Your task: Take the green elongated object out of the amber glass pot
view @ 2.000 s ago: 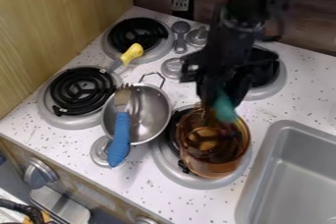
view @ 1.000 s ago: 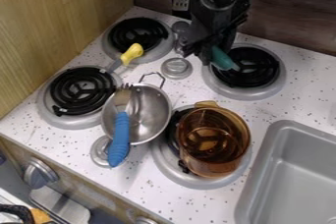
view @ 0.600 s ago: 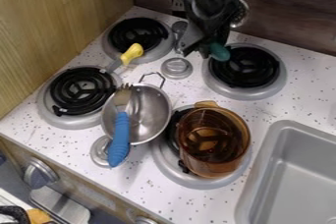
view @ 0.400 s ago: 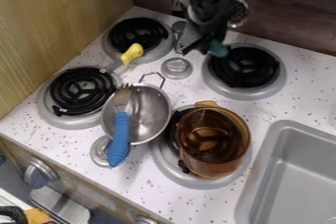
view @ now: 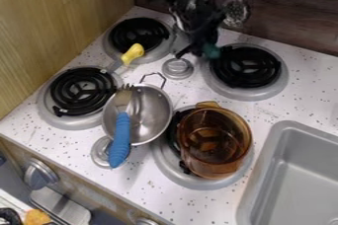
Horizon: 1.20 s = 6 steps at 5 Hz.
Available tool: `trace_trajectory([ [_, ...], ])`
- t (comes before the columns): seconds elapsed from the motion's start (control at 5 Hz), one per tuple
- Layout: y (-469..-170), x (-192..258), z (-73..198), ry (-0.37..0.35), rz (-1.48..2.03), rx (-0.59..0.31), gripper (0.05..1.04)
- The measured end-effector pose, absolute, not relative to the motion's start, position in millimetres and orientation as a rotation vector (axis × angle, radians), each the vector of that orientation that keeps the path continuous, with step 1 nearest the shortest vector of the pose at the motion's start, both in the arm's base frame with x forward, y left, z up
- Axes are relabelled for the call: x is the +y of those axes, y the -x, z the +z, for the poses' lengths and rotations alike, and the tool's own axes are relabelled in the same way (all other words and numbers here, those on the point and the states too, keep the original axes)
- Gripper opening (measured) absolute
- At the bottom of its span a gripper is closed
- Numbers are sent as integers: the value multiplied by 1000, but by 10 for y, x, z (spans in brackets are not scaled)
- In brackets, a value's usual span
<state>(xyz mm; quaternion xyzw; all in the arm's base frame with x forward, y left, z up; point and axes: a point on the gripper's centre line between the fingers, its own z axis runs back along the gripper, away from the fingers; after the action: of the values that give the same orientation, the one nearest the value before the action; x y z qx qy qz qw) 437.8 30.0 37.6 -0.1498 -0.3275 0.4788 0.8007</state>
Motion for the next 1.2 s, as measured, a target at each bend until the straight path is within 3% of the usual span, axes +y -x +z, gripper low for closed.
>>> trace_trajectory([
  [0.2, -4383, 375, 302, 330, 993, -688, 490],
  [0.4, -4357, 403, 282, 307, 986, -673, 796],
  [0.6, -4349, 423, 284, 276, 971, -673, 994],
  [1.2, -4055, 186, 626, 77, 891, -540, 999],
])
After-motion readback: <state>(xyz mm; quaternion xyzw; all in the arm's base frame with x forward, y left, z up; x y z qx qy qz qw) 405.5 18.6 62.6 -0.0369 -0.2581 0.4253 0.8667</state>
